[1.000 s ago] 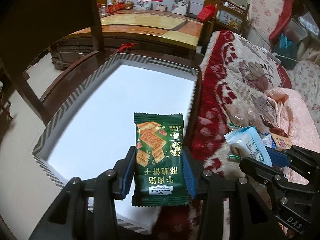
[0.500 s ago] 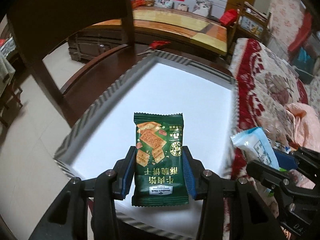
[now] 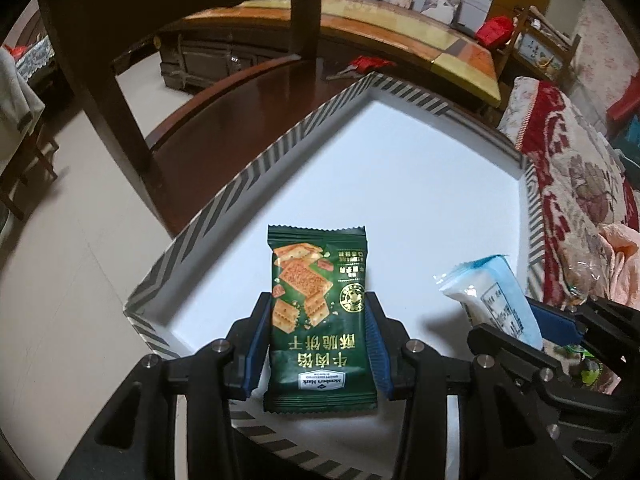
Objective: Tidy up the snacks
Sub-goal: 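Carry both packets to the white tray and open both grippers, then return both grippers to the snack pile on the blanket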
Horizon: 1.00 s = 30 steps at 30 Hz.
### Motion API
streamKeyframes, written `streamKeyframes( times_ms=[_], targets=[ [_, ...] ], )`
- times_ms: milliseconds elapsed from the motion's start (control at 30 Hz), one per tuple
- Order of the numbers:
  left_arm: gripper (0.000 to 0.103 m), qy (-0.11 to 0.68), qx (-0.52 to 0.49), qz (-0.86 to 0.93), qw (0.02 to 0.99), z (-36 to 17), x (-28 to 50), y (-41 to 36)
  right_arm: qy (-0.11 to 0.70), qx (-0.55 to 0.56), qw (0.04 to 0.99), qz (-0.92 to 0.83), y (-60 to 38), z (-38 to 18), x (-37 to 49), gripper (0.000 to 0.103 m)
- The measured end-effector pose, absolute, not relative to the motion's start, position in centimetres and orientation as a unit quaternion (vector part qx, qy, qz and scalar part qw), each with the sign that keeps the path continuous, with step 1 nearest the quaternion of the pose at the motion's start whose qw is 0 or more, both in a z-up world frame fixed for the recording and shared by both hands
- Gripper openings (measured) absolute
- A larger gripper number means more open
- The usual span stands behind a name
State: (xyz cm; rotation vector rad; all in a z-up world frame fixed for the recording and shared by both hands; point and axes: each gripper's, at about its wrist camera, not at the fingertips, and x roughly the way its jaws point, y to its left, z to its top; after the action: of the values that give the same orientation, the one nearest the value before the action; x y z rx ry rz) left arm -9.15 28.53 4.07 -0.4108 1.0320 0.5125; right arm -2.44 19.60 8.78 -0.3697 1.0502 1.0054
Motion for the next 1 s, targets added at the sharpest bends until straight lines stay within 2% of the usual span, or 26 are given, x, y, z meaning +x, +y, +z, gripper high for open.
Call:
streamKeyframes(
  times_ms=[267, 433, 500, 567, 633, 1000],
  targets=[
    [0.052, 0.5, -0.194, 0.254, 0.805, 2.8, -9.2, 28.9, 0.499, -0.177, 0.717, 0.452, 20.5, 6.4, -2.1, 0.029],
    [0.073, 0.5, -0.2, 0.252, 0.804, 2.7, -9.1, 29.0, 0.493, -0.18, 0.719, 0.455, 20.8, 6.2, -2.2, 0.032],
    [0.076, 0.498, -0.198, 0.255, 0.805, 2.9, -9.1, 29.0, 0.491, -0.18, 0.718, 0.459, 20.6, 6.3, -2.3, 0.045],
    [0.078, 0.498, -0.201, 0.256, 0.804, 3.1, -9.2, 29.0, 0.485, -0.177, 0.723, 0.459, 20.4, 6.7, -2.5, 0.052],
    [0.081, 0.496, -0.205, 0.257, 0.804, 3.4, -9.4, 29.1, 0.482, -0.169, 0.727, 0.459, 19.7, 7.2, -2.6, 0.052],
    [0.083, 0.469, -0.198, 0.226, 0.83, 7.2, -9.2, 26.0, 0.476, -0.102, 0.758, 0.434, 11.1, 10.5, -2.2, 0.053]
  ],
)
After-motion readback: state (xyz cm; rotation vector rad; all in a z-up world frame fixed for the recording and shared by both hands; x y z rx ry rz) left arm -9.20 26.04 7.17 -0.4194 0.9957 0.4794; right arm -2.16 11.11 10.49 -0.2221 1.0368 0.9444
